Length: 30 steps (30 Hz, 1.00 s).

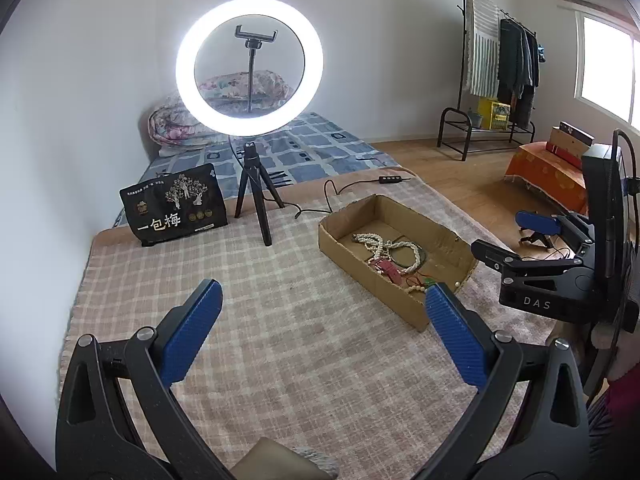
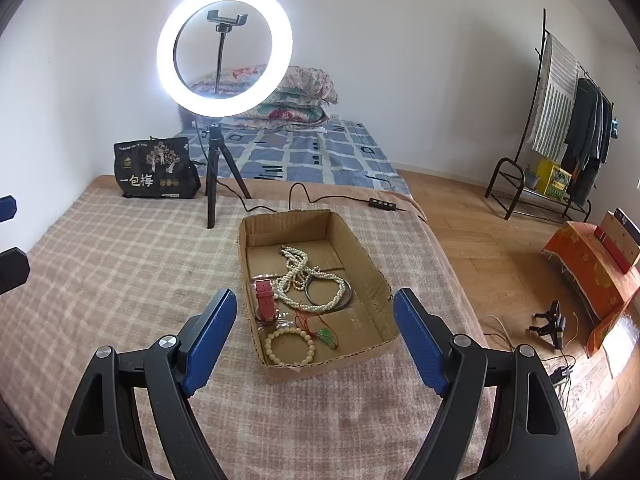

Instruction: Organize jewelry

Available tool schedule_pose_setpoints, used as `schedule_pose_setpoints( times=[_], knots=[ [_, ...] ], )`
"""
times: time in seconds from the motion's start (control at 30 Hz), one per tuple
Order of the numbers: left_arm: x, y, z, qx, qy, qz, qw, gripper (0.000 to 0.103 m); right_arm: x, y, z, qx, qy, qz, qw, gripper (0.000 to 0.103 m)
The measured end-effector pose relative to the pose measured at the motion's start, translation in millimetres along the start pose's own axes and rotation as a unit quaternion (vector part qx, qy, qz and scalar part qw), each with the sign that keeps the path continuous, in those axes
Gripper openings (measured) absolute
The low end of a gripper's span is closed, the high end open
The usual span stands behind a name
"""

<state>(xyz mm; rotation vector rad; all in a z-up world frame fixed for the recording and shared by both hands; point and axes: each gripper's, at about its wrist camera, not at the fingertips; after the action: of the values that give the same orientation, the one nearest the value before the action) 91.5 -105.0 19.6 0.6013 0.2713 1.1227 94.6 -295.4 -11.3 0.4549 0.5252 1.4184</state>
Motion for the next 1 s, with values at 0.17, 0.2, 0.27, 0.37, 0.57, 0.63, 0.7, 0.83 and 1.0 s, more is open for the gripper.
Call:
schedule_pose_setpoints(
  times=[0.17, 0.2, 0.27, 0.37, 0.57, 0.63, 0.7, 0.83, 1.0],
  knots=[
    [3.0, -2.7, -0.5, 0.003, 0.003, 0.002, 1.0000, 0.103, 3.6, -0.5, 0.7, -0.002, 0.005, -0.002, 1.000, 0.081],
    [3.4, -2.9, -0.9, 0.003, 0.003, 0.002, 1.0000, 0.103, 4.1, -0.4, 0.8, -0.002, 0.006, -0.002, 1.000, 0.081],
    [3.6, -3.1, -1.6, 0.004, 0.003, 0.001, 1.0000, 0.103, 4.7, -1.0, 0.9, -0.002, 0.005, -0.002, 1.000, 0.081],
    [3.4, -2.9, -1.2, 0.003, 0.004, 0.005, 1.0000, 0.103, 4.6, -1.3, 1.1, -0.002, 0.006, -0.002, 1.000, 0.081],
    [4.9, -4.4, -2.1, 0.003, 0.004, 0.004, 1.0000, 0.103, 4.4, -0.7, 0.4, -0.003, 0.003, -0.005, 1.000, 0.081],
    [4.9, -4.3, -2.1, 0.003, 0.004, 0.004, 1.0000, 0.103, 4.7, -0.3, -0.1, -0.004, 0.003, -0.006, 1.000, 0.081],
    [4.5, -3.9, -2.0, 0.003, 0.003, 0.005, 1.0000, 0.103, 4.7, -0.1, -0.3, -0.004, 0.003, -0.007, 1.000, 0.081],
    [4.0, -3.6, -1.9, 0.002, 0.004, 0.004, 1.0000, 0.103, 4.6, -0.4, -0.3, -0.003, 0.003, -0.007, 1.000, 0.081],
    [3.6, -3.4, -1.7, 0.003, 0.004, 0.004, 1.0000, 0.103, 1.8, 0.9, -0.7, -0.003, 0.002, -0.009, 1.000, 0.081]
  ],
)
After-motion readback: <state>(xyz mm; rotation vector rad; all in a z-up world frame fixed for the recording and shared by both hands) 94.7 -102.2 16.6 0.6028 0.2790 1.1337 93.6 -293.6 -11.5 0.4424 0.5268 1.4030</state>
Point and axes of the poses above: each gripper's, at about its wrist camera, not at the fingertips, and y roughly against the way its jaws point, x to its left, z to its top, and after that the axes turned 5 degrees about -y, right-handed
